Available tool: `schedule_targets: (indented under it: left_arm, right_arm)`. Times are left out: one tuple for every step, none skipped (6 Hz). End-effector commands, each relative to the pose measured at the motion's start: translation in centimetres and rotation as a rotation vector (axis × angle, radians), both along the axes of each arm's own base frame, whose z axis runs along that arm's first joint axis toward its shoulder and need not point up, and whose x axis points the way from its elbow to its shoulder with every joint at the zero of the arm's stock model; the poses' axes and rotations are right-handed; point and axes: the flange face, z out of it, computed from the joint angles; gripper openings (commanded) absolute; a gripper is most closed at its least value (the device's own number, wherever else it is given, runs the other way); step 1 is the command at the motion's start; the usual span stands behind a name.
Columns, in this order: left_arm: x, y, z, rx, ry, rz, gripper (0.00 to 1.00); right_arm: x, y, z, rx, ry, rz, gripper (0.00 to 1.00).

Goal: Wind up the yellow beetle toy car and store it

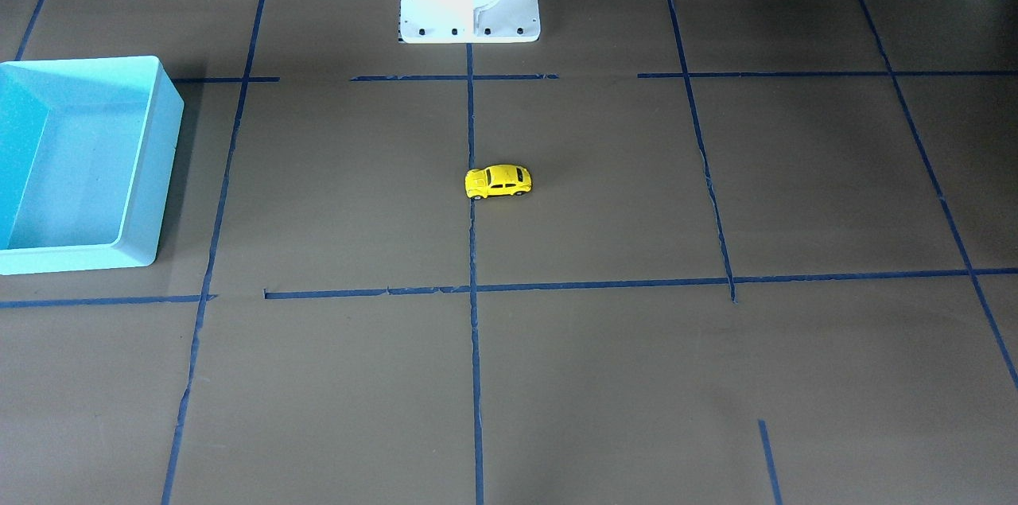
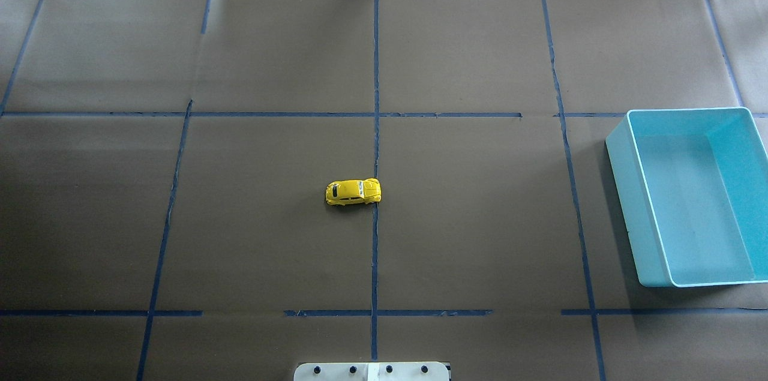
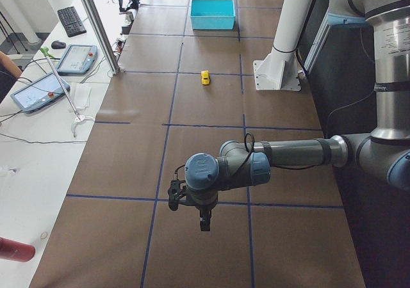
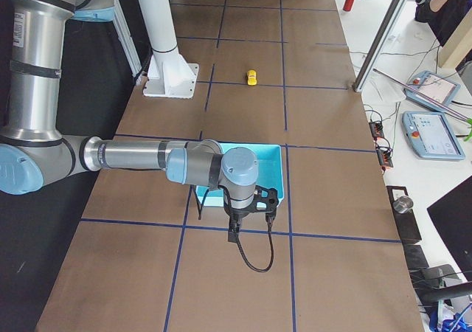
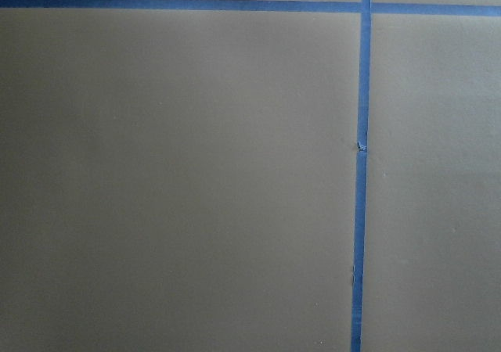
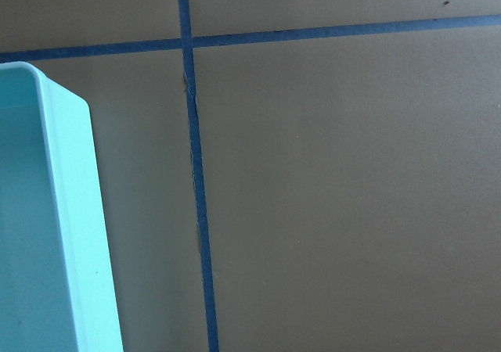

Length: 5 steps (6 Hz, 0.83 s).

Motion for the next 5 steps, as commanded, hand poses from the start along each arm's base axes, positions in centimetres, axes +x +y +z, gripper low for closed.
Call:
schedule_targets:
  left_arm:
    - [-0.8,0.2,-0.3,0.007,0.000,-0.022,1.00]
    - [-0.9,0.3,-0.4,0.007,-0.002,-0.022,1.00]
    - [-0.9,0.3,0.0,0.000,-0.001,-0.022,1.00]
    - [-0.8,0.1,-0.3,0.007,0.000,-0.021,1.00]
    - [-0.9,-0.7,-0.5,0.014,-0.004,-0.020,1.00]
  right_arm:
    - [0.0,-0.3,-0.6,0.014,-0.007,0.001,1.00]
    - [-0.1,-0.2,-0.4,0.011,-0.015,-0.001,1.00]
    - [-0.1,-0.1,0.6,-0.003,-0.011,-0.005,1.00]
    - [-0.1,-0.1,0.5,-0.001,-0.012,-0.005,1.00]
    - [-0.1,0.0,0.8,-0.007,-0.011,-0.006,1.00]
